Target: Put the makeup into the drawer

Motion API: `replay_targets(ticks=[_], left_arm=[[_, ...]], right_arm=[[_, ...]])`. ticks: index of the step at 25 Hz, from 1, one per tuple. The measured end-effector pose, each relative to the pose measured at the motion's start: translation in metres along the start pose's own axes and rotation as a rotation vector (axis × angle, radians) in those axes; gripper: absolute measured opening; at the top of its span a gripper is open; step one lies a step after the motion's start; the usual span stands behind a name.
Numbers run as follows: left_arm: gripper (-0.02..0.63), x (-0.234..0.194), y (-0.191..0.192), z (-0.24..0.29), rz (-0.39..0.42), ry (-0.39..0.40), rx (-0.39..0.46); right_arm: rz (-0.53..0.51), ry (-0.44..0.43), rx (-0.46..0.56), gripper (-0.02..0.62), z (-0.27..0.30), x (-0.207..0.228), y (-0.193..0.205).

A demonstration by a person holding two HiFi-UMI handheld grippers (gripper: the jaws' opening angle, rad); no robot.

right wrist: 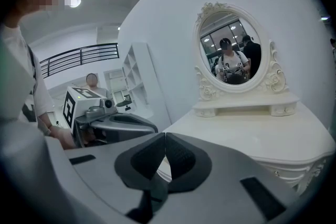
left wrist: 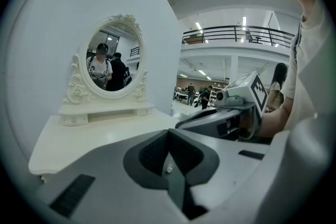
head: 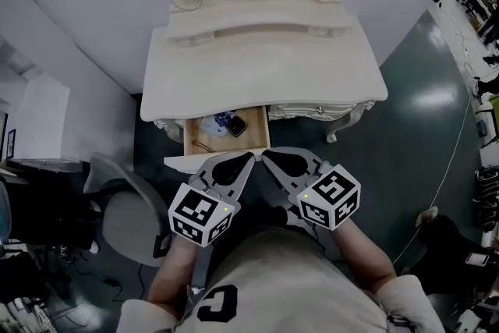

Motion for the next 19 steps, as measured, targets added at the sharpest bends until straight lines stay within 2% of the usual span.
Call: replay_targets(ticks=[7, 13, 19], left_arm=[[0.055, -0.012, 0.002, -0.009, -0.02, -0.014, 0.008], [0.055, -0.023, -0.009, -0.011, 0.0, -0.025, 0.04], [0.055, -0.017, -0.01, -0.023, -0.016, -0.039, 0.042]], right_arm=[[-0.006, -0.03, -0.013, 0.029, 0.016, -0.01, -0.002], [-0.054, -0.06, 0.001, 0.029, 0.029, -0.015, -0.018], [-0.061, -0.078, -0.019, 0.028, 0.025, -0.029, -0.017]])
Point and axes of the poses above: the fingertips, and each gripper's own axes: z forward along the fingers, x to its right, y out of its underside, the point moved 4 cm from there along -z, backward along the fingers, and after that the axes turned 4 degrees about y, right-handed, at the moved point
